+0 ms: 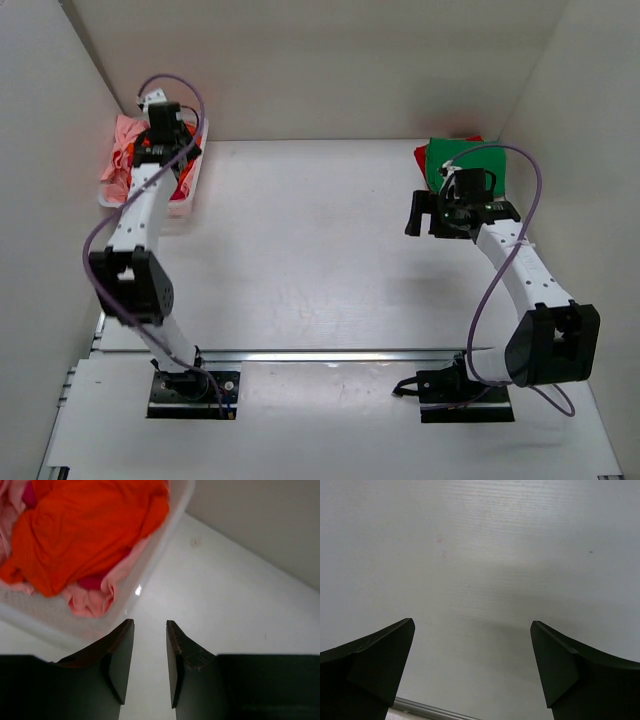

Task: Fold and stack the t-shirts
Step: Grab crumpled tshirt from bin with the left arm

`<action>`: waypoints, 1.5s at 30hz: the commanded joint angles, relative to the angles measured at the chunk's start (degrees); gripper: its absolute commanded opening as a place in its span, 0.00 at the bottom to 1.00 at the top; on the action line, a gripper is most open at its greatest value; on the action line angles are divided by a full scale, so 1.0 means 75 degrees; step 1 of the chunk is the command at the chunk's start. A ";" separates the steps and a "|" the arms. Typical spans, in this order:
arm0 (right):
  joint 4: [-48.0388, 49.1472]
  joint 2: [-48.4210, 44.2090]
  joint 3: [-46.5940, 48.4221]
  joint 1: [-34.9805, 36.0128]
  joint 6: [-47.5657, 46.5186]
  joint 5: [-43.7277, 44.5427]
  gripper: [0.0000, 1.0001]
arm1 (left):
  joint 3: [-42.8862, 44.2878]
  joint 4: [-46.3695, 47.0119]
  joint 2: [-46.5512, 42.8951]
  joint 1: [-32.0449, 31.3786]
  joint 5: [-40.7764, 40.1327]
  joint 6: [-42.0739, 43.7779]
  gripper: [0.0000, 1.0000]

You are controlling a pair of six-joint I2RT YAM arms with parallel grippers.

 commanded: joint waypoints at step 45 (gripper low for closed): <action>-0.1080 -0.0348 0.0795 -0.0789 -0.0013 -0.0662 0.99 | 0.7216 -0.1914 0.4477 0.0763 -0.4265 0.1737 0.00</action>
